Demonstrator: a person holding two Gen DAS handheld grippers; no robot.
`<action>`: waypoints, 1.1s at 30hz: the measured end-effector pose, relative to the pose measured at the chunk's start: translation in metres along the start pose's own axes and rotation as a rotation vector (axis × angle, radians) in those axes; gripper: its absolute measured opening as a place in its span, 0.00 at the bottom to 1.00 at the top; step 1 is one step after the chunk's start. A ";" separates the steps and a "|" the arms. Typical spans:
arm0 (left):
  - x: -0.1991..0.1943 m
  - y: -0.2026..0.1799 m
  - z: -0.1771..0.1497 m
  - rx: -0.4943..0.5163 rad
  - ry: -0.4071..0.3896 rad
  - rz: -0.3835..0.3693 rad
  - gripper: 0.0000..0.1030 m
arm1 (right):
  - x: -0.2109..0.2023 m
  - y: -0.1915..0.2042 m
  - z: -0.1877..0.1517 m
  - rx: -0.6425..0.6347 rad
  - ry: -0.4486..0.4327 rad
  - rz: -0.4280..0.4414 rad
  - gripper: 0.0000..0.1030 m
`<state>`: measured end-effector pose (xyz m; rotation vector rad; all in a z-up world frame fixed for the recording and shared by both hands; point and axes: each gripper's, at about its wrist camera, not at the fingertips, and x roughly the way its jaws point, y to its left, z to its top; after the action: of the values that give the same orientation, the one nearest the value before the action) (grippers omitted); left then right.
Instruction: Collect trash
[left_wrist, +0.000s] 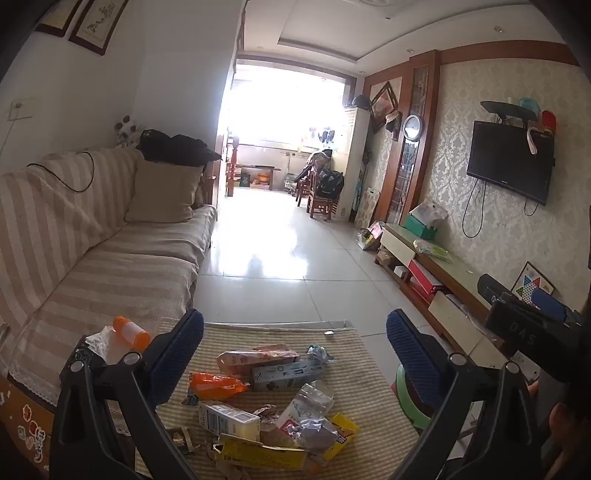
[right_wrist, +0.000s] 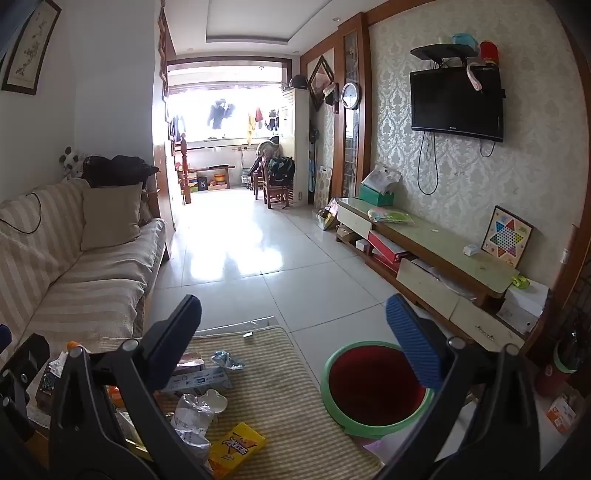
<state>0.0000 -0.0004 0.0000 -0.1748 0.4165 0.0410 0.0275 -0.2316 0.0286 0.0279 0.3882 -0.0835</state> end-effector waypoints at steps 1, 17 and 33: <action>0.000 0.000 0.000 0.005 -0.002 0.003 0.92 | 0.000 0.000 0.000 -0.001 0.001 0.000 0.96; 0.007 0.003 -0.008 0.014 0.009 0.027 0.92 | 0.002 0.001 0.000 -0.003 0.012 -0.003 0.96; 0.001 0.006 -0.007 0.020 0.008 0.069 0.92 | 0.013 0.003 -0.012 0.021 0.048 0.027 0.96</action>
<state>-0.0020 0.0046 -0.0075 -0.1410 0.4310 0.1039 0.0349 -0.2290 0.0130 0.0560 0.4345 -0.0600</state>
